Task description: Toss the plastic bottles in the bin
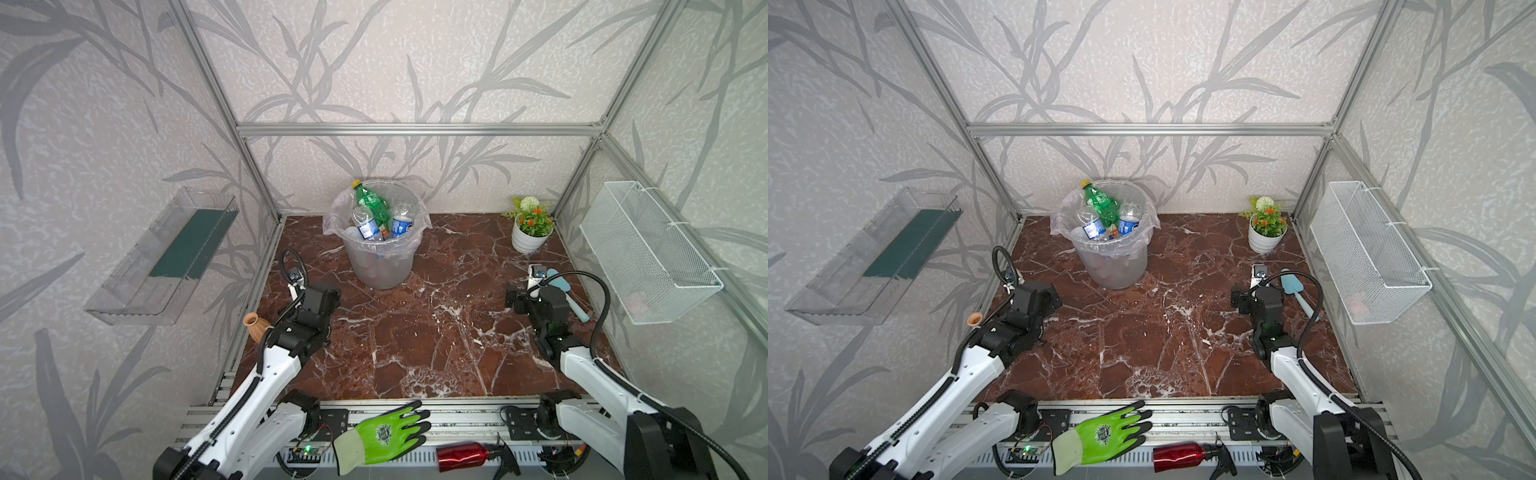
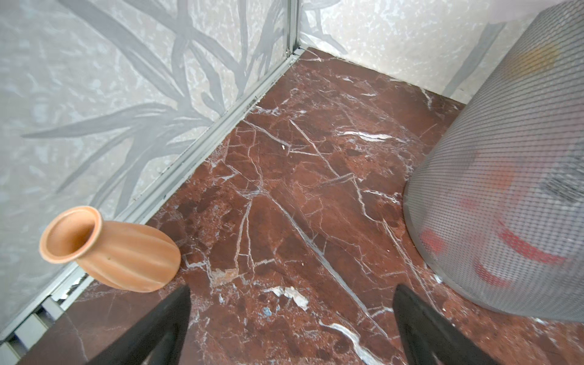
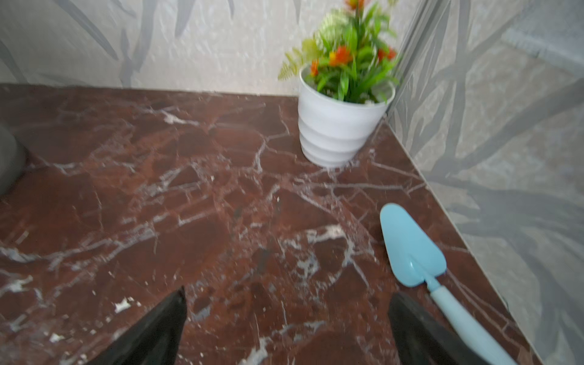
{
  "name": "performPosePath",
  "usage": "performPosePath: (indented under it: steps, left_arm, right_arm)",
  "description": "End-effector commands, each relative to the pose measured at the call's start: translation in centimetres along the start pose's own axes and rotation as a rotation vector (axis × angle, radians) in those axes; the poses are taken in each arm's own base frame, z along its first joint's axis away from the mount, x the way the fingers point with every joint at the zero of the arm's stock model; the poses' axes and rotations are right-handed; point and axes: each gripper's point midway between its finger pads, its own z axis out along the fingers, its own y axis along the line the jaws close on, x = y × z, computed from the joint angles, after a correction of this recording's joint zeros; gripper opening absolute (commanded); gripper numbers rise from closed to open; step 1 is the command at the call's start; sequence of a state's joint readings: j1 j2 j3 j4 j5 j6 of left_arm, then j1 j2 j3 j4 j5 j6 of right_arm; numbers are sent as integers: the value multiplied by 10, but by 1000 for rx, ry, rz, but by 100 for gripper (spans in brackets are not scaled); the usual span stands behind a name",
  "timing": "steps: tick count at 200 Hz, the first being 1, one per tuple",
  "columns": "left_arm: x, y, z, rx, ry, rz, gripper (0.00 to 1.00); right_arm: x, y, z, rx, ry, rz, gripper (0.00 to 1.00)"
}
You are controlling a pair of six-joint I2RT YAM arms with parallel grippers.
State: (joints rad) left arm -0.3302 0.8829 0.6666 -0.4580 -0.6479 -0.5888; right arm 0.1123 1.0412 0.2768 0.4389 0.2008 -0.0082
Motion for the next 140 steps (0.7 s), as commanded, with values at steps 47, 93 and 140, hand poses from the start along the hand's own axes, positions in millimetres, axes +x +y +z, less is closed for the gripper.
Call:
performPosePath:
  steps: [47, 93, 140]
  left_arm:
    - [-44, 5, -7, -56, -161, 138, 99]
    - [-36, 8, 6, -98, -157, 170, 99]
    - [-30, -1, 25, -94, -187, 196, 99]
  right_arm:
    - [-25, 15, 31, -65, -164, 10, 99]
    - [-6, 39, 57, -172, -170, -31, 99]
    - [-4, 41, 70, -174, -74, -36, 99]
